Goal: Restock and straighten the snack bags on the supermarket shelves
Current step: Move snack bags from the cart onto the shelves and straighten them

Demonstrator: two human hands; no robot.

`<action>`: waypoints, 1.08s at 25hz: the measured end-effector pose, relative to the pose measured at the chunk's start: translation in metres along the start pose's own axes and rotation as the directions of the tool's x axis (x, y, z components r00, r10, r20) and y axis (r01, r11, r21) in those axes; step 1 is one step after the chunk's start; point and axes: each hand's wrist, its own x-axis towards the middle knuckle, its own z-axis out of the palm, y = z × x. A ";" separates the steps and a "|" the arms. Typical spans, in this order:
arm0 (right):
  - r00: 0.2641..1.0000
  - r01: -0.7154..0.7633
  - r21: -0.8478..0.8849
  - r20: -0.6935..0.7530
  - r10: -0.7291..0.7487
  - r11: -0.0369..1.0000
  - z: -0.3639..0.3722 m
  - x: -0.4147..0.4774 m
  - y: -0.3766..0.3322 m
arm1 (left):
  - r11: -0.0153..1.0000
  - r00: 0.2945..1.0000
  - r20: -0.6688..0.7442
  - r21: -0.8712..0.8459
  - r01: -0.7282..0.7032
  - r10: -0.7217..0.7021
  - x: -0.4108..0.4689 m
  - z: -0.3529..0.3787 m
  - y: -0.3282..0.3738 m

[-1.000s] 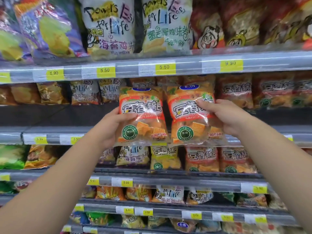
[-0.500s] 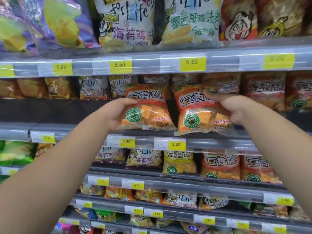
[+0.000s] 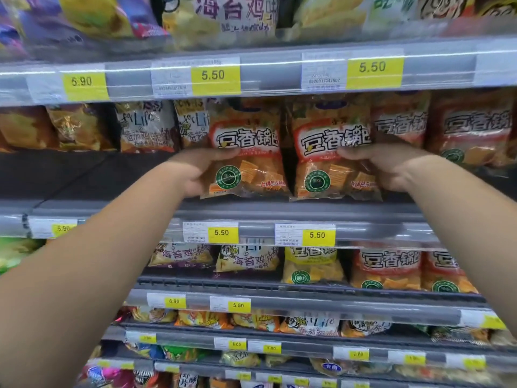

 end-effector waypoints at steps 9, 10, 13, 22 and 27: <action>0.978 0.158 -0.059 -0.127 -0.164 0.986 -0.003 0.056 0.014 | 0.991 0.983 0.134 -0.064 -0.116 0.124 0.035 0.002 0.003; 0.973 0.172 -0.054 -0.148 -0.178 0.984 -0.008 0.067 0.018 | 0.992 0.986 0.116 -0.040 -0.115 0.119 0.039 0.003 0.005; 0.954 0.205 -0.052 -0.212 -0.211 0.977 -0.003 0.072 0.019 | 0.982 0.988 0.067 0.121 -0.144 0.137 0.048 0.004 0.009; 0.901 0.259 -0.387 -0.234 -0.366 0.885 0.019 0.043 0.016 | 0.838 0.974 -0.009 0.512 -0.189 0.226 0.043 0.008 0.005; 0.925 0.058 -0.547 -0.285 -0.251 0.835 0.016 0.039 0.020 | 0.808 0.948 -0.025 0.531 -0.257 0.318 0.043 0.018 -0.001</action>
